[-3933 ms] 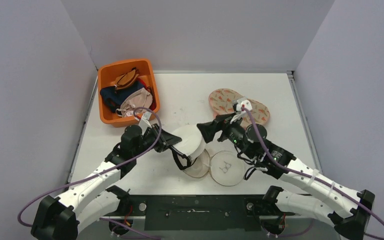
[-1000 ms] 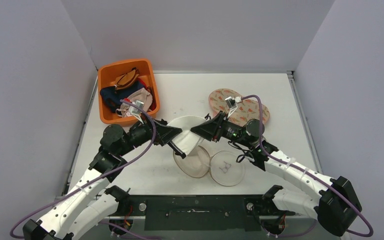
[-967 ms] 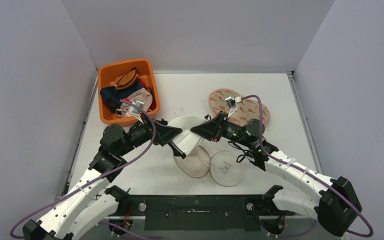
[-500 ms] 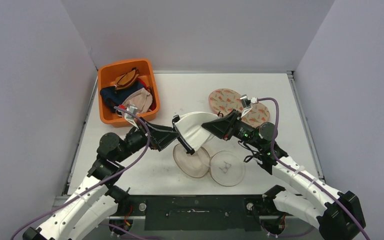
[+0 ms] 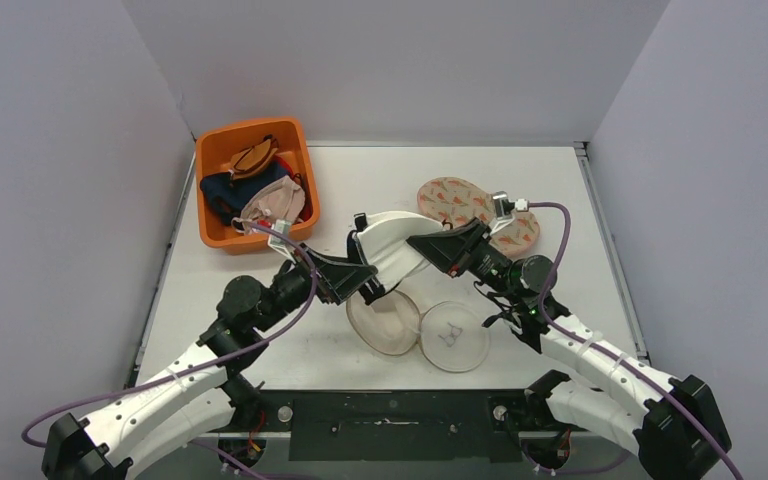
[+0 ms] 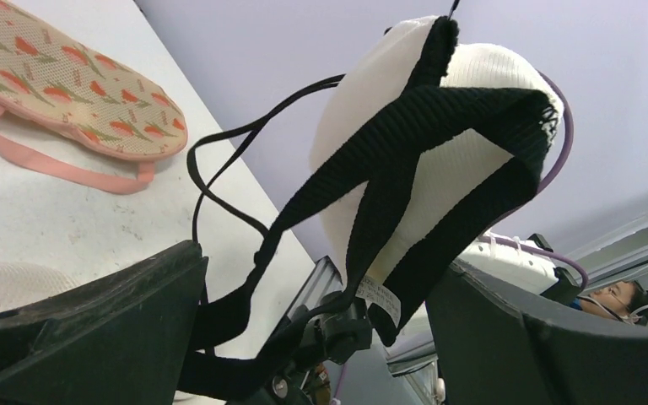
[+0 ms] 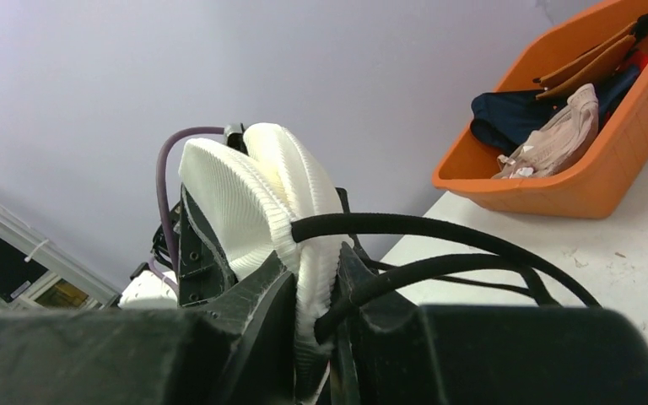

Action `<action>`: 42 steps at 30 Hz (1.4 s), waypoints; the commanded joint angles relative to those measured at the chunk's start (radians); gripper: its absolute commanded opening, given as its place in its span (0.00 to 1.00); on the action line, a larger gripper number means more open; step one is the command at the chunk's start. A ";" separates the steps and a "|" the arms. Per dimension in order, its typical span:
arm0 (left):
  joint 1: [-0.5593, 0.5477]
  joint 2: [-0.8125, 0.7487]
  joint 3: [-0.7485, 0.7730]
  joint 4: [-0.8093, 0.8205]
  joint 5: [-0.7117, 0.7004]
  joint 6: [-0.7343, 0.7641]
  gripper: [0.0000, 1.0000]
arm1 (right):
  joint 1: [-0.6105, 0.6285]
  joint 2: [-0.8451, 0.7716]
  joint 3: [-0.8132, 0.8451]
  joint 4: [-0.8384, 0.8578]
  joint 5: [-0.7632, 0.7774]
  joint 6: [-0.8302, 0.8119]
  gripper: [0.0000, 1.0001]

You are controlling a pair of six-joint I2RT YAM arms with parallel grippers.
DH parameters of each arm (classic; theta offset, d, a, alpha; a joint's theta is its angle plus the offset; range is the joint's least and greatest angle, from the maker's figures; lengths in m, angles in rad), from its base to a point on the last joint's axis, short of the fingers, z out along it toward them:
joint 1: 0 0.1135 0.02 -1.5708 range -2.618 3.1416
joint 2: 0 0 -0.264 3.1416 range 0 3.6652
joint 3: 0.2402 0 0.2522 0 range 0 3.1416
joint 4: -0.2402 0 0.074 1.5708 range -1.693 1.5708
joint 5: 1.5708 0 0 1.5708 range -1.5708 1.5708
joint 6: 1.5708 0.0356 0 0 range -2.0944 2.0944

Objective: Unzip the laundry bag and remove the bra
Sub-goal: Pick up the bra from the laundry bag.

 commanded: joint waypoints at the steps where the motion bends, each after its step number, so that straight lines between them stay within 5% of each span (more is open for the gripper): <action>1: -0.005 -0.026 0.032 0.091 -0.044 0.067 0.96 | 0.006 -0.003 -0.010 0.105 0.048 0.021 0.05; 15: -0.008 0.081 0.076 0.169 0.026 0.088 0.99 | 0.054 0.040 0.013 0.113 0.049 0.034 0.05; 24: -0.008 0.101 0.108 0.144 0.045 0.128 0.37 | 0.069 0.015 0.034 0.007 0.050 -0.031 0.08; 26: -0.008 0.098 0.111 0.137 0.046 0.134 0.24 | 0.069 0.007 0.044 -0.033 0.038 -0.053 0.25; 30: -0.008 0.083 0.130 0.081 0.021 0.147 0.01 | 0.076 -0.023 0.101 -0.205 0.025 -0.143 0.74; 33: -0.005 0.062 0.160 -0.027 -0.041 0.170 0.00 | 0.084 -0.046 0.198 -0.434 0.023 -0.266 0.96; 42: 0.093 0.078 0.408 -0.469 -0.301 0.258 0.00 | 0.147 -0.139 0.511 -1.042 0.179 -0.660 0.90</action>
